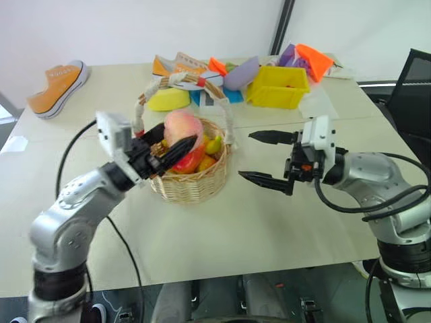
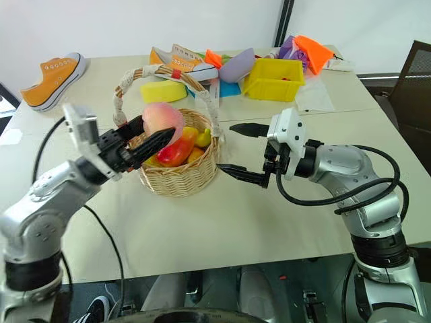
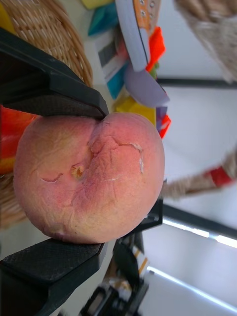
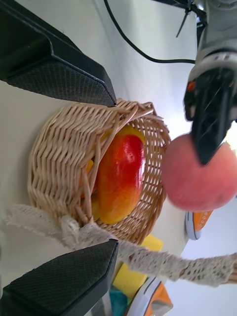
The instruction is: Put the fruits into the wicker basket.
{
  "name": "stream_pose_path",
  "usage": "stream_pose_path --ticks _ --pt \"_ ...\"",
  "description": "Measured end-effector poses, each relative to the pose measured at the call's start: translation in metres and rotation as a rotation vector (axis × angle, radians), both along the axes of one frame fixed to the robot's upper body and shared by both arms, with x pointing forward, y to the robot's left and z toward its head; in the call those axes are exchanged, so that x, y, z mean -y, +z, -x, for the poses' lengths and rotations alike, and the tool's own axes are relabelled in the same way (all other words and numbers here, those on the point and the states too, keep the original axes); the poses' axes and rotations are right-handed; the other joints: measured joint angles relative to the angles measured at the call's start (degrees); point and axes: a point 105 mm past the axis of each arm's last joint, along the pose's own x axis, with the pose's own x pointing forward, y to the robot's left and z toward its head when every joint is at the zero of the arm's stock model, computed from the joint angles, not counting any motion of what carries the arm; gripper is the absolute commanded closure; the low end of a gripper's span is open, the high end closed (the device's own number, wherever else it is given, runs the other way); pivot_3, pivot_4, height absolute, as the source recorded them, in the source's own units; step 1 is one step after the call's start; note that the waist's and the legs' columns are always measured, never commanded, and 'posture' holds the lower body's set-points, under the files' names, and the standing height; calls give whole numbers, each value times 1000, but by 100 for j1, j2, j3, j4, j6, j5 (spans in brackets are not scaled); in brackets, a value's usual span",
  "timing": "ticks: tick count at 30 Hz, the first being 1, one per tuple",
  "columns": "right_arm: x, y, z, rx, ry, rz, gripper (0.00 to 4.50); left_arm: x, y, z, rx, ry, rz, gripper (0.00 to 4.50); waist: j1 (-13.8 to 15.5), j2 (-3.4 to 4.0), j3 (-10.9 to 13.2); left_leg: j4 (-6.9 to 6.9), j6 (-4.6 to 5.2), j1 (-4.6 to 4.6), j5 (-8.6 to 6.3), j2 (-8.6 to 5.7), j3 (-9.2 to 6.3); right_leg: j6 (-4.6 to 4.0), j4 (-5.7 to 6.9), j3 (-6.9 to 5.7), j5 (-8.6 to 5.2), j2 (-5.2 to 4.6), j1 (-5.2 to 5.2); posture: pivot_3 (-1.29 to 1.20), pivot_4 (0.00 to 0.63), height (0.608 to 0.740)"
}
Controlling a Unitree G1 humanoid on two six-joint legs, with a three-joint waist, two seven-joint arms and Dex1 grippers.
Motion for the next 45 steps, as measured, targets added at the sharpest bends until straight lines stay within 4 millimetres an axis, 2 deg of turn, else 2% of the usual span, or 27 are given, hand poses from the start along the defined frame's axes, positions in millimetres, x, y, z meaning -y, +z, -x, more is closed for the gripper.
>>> stream_pose_path --ticks 6,10,13,18,24,27,32,37,40,45 --pt "-1 2 -2 12 -32 -14 0 0 -2 1 38 10 -48 121 30 -1 0 11 0 0 0 2 0 1 -1 0 0 0 9 0 150 740" --pt "0 2 -8 11 -89 -33 0 -1 5 18 65 -62 -13 121 26 -2 1 12 0 0 0 3 -2 0 1 0 0 -3 8 0 150 740" --pt "0 2 -15 4 -134 -56 0 -11 12 32 101 -69 -36 121 -5 0 0 8 -2 3 0 6 -2 0 2 0 0 -1 6 0 150 740" --pt "0 0 -24 -2 -163 -58 0 -37 14 39 91 5 -62 121 34 0 0 11 -1 4 0 6 -2 -1 -2 -1 0 -2 13 0 150 740" --pt "-3 0 -29 1 -159 -64 0 -41 11 53 87 -18 -79 121 10 0 0 5 -1 8 -1 4 -2 -2 -5 -1 -1 -6 14 0 150 740" --pt "-2 0 -34 -5 -176 -76 0 -54 11 64 93 -12 -111 121 -26 0 0 -5 -4 17 0 7 -1 -3 -3 1 -2 -4 14 0 150 740" --pt "4 -1 -46 -32 -271 -120 0 -94 1 94 25 32 -179 121 -17 4 3 -12 -6 21 -1 7 1 -23 -10 2 -12 -10 14 0 150 740" --pt "-16 -11 -50 -95 -292 -186 0 -121 1 105 29 100 -186 121 13 -2 -1 -10 -10 31 -4 5 0 -37 -24 0 -16 -18 14 0 150 740" --pt "-28 -13 -55 -95 -329 -201 0 -125 0 106 40 117 -175 121 -8 -2 -1 -14 -26 29 -13 4 1 -39 -24 1 -15 -19 2 0 150 740" --pt "-40 -3 -62 -70 -365 -247 0 -127 -5 109 45 134 -171 121 -35 0 -2 -29 -26 28 -12 4 3 -37 -20 1 -13 -19 -12 0 150 740"
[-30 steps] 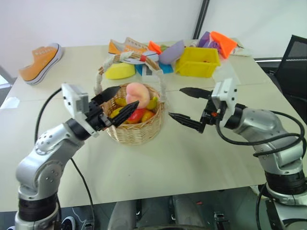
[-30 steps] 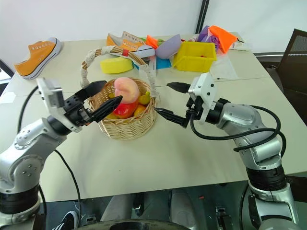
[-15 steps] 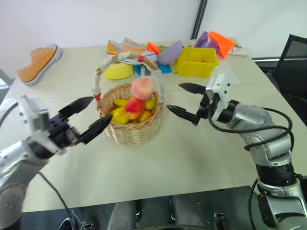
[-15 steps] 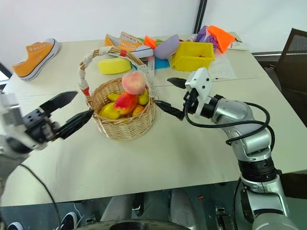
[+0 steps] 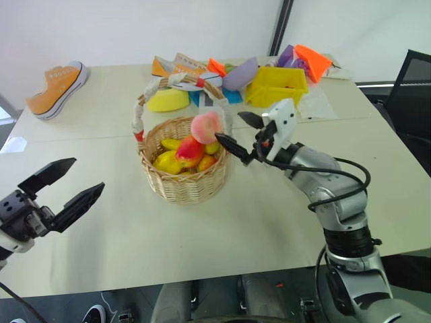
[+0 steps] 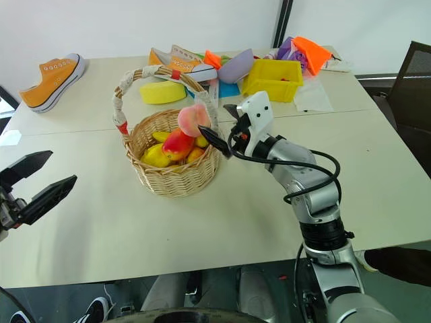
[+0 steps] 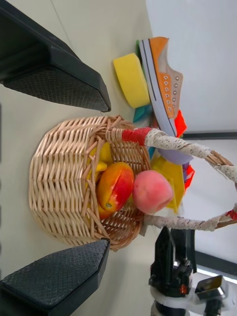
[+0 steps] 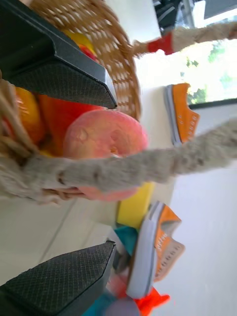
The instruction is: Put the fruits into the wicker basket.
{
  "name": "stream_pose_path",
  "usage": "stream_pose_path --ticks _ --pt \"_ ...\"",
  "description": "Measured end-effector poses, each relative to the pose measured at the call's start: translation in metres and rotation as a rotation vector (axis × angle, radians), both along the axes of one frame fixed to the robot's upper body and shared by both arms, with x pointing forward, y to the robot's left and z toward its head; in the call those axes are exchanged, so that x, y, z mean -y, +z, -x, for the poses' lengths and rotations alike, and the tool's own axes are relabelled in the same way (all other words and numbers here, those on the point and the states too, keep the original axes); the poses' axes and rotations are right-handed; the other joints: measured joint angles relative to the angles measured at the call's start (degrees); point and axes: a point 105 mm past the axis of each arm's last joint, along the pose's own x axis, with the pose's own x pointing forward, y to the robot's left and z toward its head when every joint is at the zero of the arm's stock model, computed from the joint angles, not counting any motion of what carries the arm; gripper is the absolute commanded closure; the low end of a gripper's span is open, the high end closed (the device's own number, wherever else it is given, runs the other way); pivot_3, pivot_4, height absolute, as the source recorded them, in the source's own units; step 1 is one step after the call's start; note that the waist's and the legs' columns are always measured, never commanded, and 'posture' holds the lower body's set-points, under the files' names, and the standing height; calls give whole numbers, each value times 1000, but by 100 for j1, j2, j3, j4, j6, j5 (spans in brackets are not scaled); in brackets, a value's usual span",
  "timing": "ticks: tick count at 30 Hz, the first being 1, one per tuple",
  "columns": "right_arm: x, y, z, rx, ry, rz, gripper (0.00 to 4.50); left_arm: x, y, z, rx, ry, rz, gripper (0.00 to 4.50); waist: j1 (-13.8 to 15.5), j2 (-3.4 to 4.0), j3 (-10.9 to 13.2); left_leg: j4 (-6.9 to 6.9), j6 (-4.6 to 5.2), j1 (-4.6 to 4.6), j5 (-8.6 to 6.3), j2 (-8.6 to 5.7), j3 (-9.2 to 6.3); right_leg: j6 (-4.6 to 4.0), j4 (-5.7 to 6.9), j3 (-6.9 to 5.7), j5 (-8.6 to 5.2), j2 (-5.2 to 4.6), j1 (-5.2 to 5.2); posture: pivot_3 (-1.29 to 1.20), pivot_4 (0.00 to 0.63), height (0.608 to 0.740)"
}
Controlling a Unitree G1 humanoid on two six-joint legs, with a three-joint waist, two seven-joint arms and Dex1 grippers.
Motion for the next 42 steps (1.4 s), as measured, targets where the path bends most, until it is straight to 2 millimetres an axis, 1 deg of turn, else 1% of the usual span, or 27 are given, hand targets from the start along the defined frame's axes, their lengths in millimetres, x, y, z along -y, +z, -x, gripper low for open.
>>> stream_pose_path --ticks 1,3,4,5,10,11,12,16,23,25,27,28,31,37,39,42 --pt "0 -1 -1 -2 -10 3 0 0 0 0 1 3 0 121 3 1 0 -1 0 0 0 0 1 0 0 0 0 0 0 0 150 740" --pt "-1 -3 -3 -11 -18 0 541 -1 0 0 5 10 4 0 9 1 1 -1 1 -1 0 0 2 0 0 0 0 0 -1 0 150 740" --pt "-1 -4 -3 -13 -18 -4 891 -1 0 0 5 12 6 0 5 1 1 -1 0 0 0 0 2 0 0 0 0 0 0 0 150 740" --pt "-2 -4 -3 -14 -17 -6 1307 0 -1 -1 4 13 6 0 2 1 1 0 0 0 0 0 3 0 0 0 0 0 0 0 150 740" --pt "-2 -5 -3 -17 -13 -1 3935 6 -4 -5 -2 0 24 0 0 1 1 -1 3 0 2 0 3 1 1 0 0 0 -1 0 150 740" --pt "-3 -5 -3 -17 -10 -2 4373 7 -4 -5 -1 -3 24 0 0 1 1 -1 9 0 5 0 3 1 1 0 0 0 -1 0 150 740" --pt "-3 -5 -3 -18 -10 -1 4480 8 -4 -6 0 -7 24 0 -1 1 1 -1 11 0 6 0 3 1 1 0 0 0 -1 0 150 740" --pt "-3 -5 -3 -20 -5 -5 4480 10 -4 -7 -4 -21 25 0 -3 1 1 -2 13 0 8 0 3 1 1 0 0 0 -1 0 150 740" --pt "3 -4 -6 -22 -31 -19 4480 17 -3 -13 9 -41 39 0 3 2 1 -1 13 -1 8 0 4 1 0 0 0 0 -1 0 150 740" --pt "7 -3 -5 -22 -23 -24 4480 20 -3 -16 14 -57 47 0 9 2 1 -1 13 -2 8 0 3 1 1 0 0 0 -2 0 150 740" --pt "16 0 -4 -12 -17 -27 4480 24 0 -19 30 -72 54 0 23 2 2 -1 13 -3 8 0 4 1 -1 0 0 -1 -1 0 150 740" --pt "23 2 -3 -5 -18 -26 4480 26 0 -20 33 -78 58 0 23 2 2 -1 14 -3 8 0 4 1 -1 0 1 -1 1 0 150 740" --pt "49 8 -2 21 -40 -10 4480 33 -1 -27 36 -102 79 0 33 2 2 0 15 -3 8 0 4 1 -2 0 1 -1 17 0 150 740" --pt "114 29 6 106 -147 27 4480 59 -3 -43 36 -191 131 0 39 3 3 0 18 -3 10 0 5 5 -3 0 3 -1 27 0 150 740" --pt "138 30 10 128 -203 51 4480 69 -5 -50 33 -225 149 0 56 4 3 3 19 -3 11 0 7 16 -4 -1 9 0 31 0 150 740" --pt "173 26 15 131 -300 98 4480 87 -10 -62 20 -287 170 0 68 4 4 11 23 -2 10 0 8 19 -4 -2 9 2 38 0 150 740"
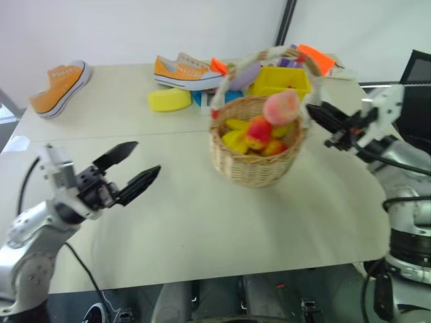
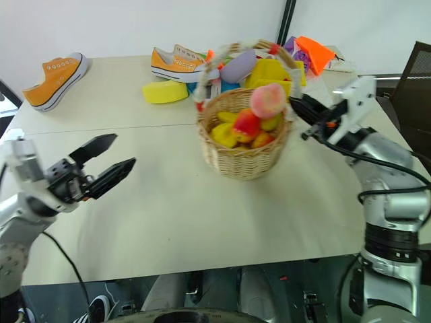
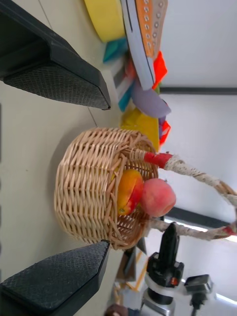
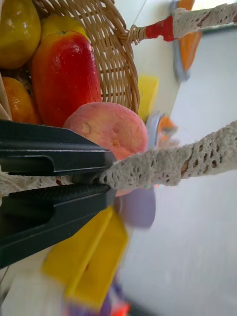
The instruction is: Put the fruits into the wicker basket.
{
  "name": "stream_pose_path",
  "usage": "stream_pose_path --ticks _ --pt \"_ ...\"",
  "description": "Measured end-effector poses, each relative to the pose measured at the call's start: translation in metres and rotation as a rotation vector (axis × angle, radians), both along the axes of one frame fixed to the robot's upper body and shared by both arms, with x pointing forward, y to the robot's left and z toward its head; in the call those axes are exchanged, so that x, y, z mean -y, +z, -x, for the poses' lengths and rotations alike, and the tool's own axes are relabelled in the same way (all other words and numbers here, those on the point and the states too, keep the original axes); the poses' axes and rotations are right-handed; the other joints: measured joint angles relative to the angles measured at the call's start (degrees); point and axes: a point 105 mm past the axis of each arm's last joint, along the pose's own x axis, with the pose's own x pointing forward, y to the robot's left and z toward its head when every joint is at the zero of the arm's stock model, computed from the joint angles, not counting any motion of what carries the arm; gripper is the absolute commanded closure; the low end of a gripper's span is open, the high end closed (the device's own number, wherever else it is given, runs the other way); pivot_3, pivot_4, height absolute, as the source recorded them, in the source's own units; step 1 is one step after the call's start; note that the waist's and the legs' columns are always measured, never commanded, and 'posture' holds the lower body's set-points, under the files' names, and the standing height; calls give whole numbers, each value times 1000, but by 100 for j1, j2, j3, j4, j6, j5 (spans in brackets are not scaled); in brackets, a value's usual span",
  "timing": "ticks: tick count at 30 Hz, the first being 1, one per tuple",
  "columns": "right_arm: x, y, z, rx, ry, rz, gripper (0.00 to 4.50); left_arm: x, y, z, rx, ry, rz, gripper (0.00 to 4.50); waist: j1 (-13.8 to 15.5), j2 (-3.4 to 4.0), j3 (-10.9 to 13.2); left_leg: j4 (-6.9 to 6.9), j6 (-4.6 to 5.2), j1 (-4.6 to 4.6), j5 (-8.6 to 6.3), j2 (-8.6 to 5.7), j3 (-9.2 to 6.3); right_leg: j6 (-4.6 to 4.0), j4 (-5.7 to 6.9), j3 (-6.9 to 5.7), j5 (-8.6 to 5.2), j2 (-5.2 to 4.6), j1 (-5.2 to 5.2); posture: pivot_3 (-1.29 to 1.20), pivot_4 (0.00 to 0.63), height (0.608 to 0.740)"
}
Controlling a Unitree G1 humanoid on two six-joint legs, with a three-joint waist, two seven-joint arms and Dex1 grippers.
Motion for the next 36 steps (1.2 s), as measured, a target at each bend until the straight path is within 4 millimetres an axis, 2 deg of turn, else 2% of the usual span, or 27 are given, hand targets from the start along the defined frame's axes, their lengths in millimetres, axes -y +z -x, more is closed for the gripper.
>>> stream_pose_path --ticks 3,7,14,17,21,26,27,30,32,34,36 --pt "27 -8 8 -7 -96 21 4480 14 -7 -14 -8 -51 -18 0 -1 1 0 1 1 2 1 0 2 3 2 0 1 3 2 0 150 740" --pt "47 -15 18 -13 -185 10 4480 32 -11 -26 -4 -121 -26 0 -25 5 1 4 3 3 1 0 4 7 6 1 3 8 2 0 150 740" --pt "59 -15 31 11 -281 -1 4480 45 -21 -28 -23 -208 -50 0 -4 5 1 11 5 5 0 1 4 9 6 0 2 11 9 0 150 740" --pt "60 -19 32 14 -301 -9 4480 44 -24 -29 -27 -212 -62 0 -5 5 1 13 5 9 0 1 4 9 6 0 2 11 14 0 150 740" --pt "58 -20 32 25 -298 -3 2764 43 -26 -30 -25 -205 -76 0 -5 5 1 13 6 12 0 1 4 9 6 0 2 11 16 0 150 740" --pt "59 -27 33 7 -306 -14 246 42 -28 -29 -28 -198 -75 0 -5 5 1 13 6 14 0 2 4 9 6 0 2 10 18 0 150 740" --pt "60 -28 33 3 -311 -18 50 42 -28 -29 -27 -195 -75 0 -5 5 1 12 6 14 0 2 4 9 6 0 2 10 18 0 150 740" --pt "65 -37 42 -3 -335 -33 50 41 -30 -29 -28 -188 -72 0 32 5 1 13 7 14 -1 2 1 10 4 -1 2 9 22 0 150 740" --pt "76 -44 52 -8 -375 -70 50 41 -31 -29 -31 -181 -69 0 64 5 1 13 8 14 -2 2 1 10 2 -1 2 9 24 0 150 740" --pt "87 -52 71 -2 -435 -136 50 38 -34 -28 -40 -167 -66 0 101 7 0 12 8 17 -2 2 0 10 2 0 2 9 25 0 150 740" --pt "81 -59 94 7 -458 -178 50 35 -36 -28 -43 -147 -67 0 121 9 -1 9 7 18 -3 4 -4 10 3 -1 1 9 24 0 150 740"
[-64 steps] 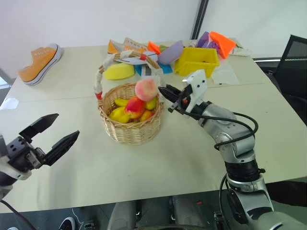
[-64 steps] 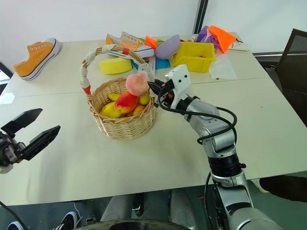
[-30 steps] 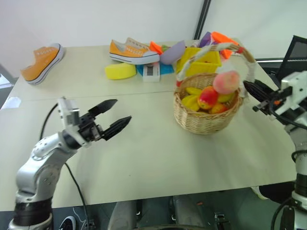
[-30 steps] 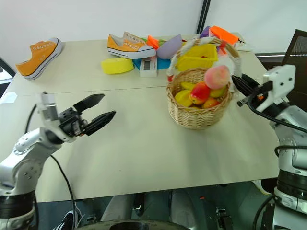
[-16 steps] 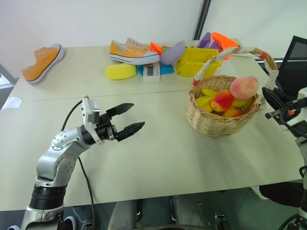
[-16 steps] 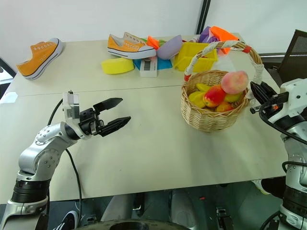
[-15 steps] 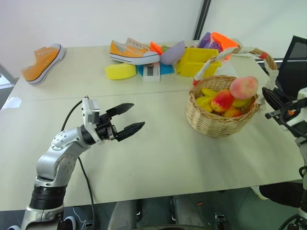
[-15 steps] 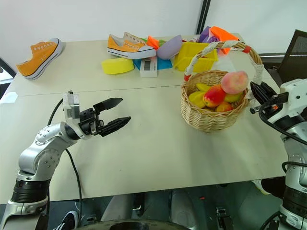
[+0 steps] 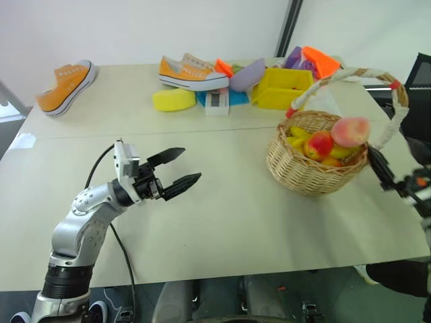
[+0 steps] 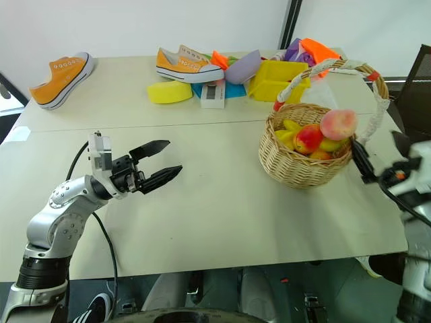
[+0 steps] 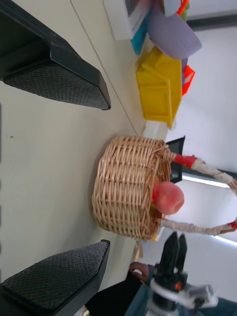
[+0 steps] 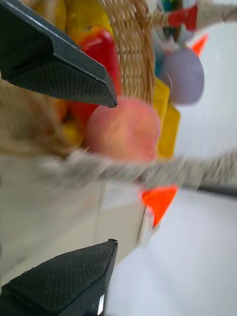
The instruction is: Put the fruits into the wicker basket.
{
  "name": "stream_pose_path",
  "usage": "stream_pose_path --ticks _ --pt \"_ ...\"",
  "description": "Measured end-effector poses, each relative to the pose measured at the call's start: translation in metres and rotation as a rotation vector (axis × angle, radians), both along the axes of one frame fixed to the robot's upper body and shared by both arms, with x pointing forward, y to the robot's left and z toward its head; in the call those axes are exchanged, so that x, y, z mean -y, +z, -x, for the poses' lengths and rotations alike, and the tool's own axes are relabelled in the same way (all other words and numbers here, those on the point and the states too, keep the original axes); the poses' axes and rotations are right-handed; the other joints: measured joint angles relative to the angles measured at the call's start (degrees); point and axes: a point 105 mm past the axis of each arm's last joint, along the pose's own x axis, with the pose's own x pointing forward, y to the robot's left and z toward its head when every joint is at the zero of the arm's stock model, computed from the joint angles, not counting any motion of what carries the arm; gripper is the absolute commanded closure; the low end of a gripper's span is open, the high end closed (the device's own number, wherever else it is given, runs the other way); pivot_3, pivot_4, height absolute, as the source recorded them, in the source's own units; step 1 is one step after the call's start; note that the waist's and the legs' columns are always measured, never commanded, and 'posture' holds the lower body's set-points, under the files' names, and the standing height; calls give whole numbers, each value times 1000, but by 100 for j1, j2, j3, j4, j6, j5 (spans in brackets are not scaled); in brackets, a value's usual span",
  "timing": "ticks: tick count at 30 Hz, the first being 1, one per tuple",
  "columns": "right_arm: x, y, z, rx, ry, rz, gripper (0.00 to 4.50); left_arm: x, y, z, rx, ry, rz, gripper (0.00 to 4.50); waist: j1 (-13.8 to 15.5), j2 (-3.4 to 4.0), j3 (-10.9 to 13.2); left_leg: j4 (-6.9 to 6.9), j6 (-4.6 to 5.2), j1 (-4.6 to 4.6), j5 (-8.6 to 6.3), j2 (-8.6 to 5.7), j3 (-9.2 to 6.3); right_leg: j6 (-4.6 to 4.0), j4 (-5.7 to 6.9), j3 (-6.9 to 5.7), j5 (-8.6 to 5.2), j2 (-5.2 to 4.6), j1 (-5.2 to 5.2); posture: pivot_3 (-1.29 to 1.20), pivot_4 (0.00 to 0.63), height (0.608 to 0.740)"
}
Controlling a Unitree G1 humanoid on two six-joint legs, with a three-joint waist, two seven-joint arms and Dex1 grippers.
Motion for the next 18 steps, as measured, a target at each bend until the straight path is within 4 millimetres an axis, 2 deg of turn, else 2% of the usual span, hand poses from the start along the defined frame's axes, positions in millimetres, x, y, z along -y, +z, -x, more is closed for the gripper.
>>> stream_pose_path --ticks 2,3,5,11,13,18 --pt "-19 -3 11 2 28 -2 50 -2 0 -1 5 11 -2 0 -42 12 -5 4 -1 1 0 0 1 -2 1 3 0 -1 1 0 150 740" --pt "-26 -2 11 7 47 3 50 -2 1 -1 8 14 -3 0 -74 14 -7 6 -1 3 0 0 2 -5 0 5 -1 -2 3 0 150 740" --pt "-55 8 8 42 146 25 50 -8 2 -3 19 39 -6 0 -166 14 -7 7 -1 13 -1 0 2 -21 0 7 -8 -3 10 0 150 740" --pt "-154 19 -14 9 639 65 50 -38 -2 -4 32 188 -47 0 -158 14 -6 2 -1 16 0 2 2 -25 -1 6 -10 -4 6 0 150 740" --pt "-179 23 -23 -6 786 107 50 -50 -9 -2 17 256 -81 0 -143 7 -4 1 -1 15 -1 1 1 -26 -6 5 -11 -7 7 0 150 740" --pt "-214 3 -42 -114 987 181 50 -81 -23 5 -30 428 -152 0 -117 -1 -2 0 -1 -5 -2 0 -1 -27 -15 3 -11 -12 -7 0 150 740"
